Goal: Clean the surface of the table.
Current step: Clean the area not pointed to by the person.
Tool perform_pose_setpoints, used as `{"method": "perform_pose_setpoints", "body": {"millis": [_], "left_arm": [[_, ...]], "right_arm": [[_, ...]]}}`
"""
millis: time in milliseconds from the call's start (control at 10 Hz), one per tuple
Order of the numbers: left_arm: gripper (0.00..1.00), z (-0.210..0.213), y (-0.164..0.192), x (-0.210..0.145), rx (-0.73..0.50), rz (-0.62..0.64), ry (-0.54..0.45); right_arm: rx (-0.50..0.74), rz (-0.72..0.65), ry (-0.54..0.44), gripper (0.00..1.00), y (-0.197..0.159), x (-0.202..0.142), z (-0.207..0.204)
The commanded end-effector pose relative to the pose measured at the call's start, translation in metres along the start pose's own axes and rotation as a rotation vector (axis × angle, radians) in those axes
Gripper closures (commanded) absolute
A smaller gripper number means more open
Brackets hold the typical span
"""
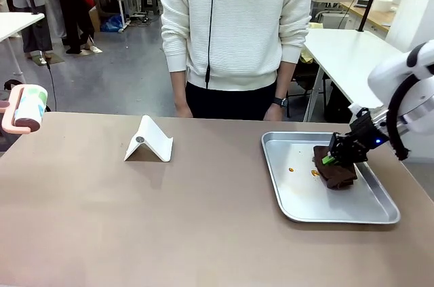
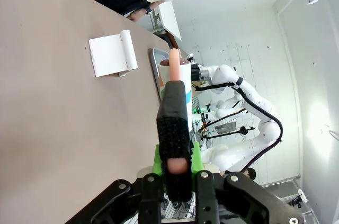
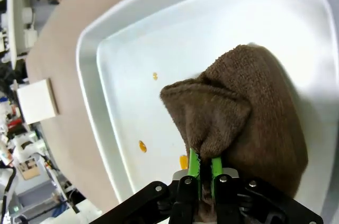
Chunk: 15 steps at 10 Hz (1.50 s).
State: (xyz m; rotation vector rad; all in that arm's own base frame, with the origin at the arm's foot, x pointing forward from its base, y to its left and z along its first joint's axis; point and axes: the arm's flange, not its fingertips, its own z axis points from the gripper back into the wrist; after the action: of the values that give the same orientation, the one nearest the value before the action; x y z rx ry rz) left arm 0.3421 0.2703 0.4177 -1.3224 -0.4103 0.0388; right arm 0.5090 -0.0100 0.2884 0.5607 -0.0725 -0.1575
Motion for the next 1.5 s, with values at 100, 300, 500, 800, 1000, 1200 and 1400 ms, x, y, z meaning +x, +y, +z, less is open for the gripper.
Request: {"method": "perform_pose_setpoints", "body": {"millis": [100,300,500,800,1000,1200,1400], "left_arm": [[0.78,0.000,-0.006,0.002,-0.008,-0.002,-0.017],[0.78,0.000,-0.006,0.002,-0.008,-0.002,-0.017],[0.78,0.000,-0.006,0.002,-0.008,-0.002,-0.017],[0.78,0.000,-0.006,0.002,-0.008,-0.002,-0.017],[0.78,0.000,-0.006,0.002,-0.008,-0.002,-0.017],[0.78,0.000,-0.006,0.002,-0.008,-0.002,-0.017],[0.78,0.000,-0.006,0.002,-0.008,-0.002,-0.017]], "right_arm": [[0.021,-0.016,0.019,0.91,0.012,0.002,-0.015],[0.046,0.020,0.067,0.91,0.024,-0.005,-0.030],[0.059,0.087,0.114,0.91,0.045,-0.016,-0.048],[0.064,0.201,0.224,0.91,0.073,-0.037,-0.074],[-0.005,0.330,0.365,0.91,0.076,-0.052,-0.084],[-0.024,0.323,0.353,0.91,0.072,-0.050,-0.081],[-0.017,0.264,0.277,0.91,0.065,-0.039,-0.071]]}}
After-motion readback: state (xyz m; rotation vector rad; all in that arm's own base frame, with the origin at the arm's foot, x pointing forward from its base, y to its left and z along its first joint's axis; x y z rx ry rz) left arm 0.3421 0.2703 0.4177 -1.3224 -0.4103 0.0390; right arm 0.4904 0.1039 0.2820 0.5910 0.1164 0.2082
